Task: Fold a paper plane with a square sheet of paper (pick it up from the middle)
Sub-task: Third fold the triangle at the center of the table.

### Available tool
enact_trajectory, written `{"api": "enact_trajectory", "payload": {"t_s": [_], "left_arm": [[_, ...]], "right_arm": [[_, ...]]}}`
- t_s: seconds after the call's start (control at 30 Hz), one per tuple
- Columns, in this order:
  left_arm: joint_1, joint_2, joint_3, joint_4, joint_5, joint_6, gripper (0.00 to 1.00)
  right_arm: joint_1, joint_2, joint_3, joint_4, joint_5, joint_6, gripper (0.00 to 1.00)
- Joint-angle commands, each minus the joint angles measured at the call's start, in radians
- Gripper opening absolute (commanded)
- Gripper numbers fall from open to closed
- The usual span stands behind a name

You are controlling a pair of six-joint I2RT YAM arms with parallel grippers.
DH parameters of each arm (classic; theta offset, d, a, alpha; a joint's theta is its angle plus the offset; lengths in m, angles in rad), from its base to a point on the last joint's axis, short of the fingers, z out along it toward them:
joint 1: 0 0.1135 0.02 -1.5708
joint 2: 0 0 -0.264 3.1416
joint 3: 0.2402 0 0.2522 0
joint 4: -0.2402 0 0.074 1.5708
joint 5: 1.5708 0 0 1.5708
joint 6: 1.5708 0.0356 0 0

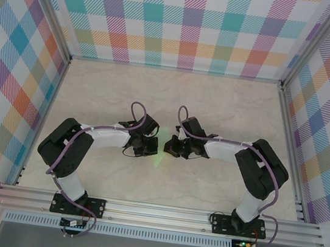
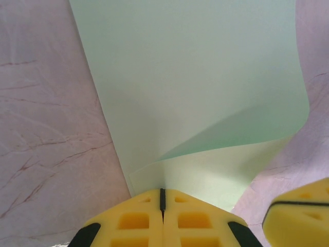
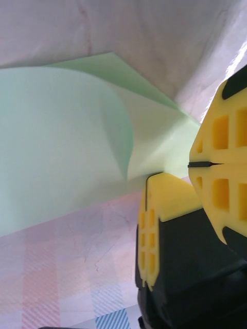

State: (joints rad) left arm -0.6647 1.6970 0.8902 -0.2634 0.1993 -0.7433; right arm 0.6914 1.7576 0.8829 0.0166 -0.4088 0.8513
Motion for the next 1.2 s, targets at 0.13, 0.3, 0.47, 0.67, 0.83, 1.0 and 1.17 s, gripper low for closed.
{"api": "enact_trajectory", "payload": {"t_s": [0.13, 0.3, 0.47, 0.67, 0.83, 1.0, 1.17], "left_arm": [[0.005, 0.005, -0.011, -0.070, -0.056, 0.023, 0.04], [0.005, 0.000, 0.025, -0.085, -0.049, 0.043, 0.05], [0.005, -0.041, 0.059, -0.087, -0.031, 0.050, 0.09], [-0.006, -0.151, 0.010, -0.024, -0.001, -0.002, 0.19], [-0.037, -0.214, -0.099, 0.118, 0.034, -0.096, 0.21], [-0.073, -0.203, -0.164, 0.203, 0.058, -0.160, 0.18], [-0.100, -0.145, -0.171, 0.218, 0.060, -0.181, 0.12]], "right_arm": [[0.002, 0.083, 0.049, -0.020, -0.015, -0.037, 0.00], [0.002, 0.094, 0.031, -0.029, 0.017, -0.017, 0.00], [0.002, 0.100, 0.022, -0.057, 0.051, 0.012, 0.00], [0.002, 0.105, 0.019, -0.074, 0.068, 0.068, 0.00], [0.002, 0.103, 0.016, -0.091, 0.082, 0.107, 0.00], [0.002, 0.099, 0.015, -0.093, 0.087, 0.136, 0.00], [0.002, 0.100, 0.015, -0.094, 0.088, 0.142, 0.00]]}}
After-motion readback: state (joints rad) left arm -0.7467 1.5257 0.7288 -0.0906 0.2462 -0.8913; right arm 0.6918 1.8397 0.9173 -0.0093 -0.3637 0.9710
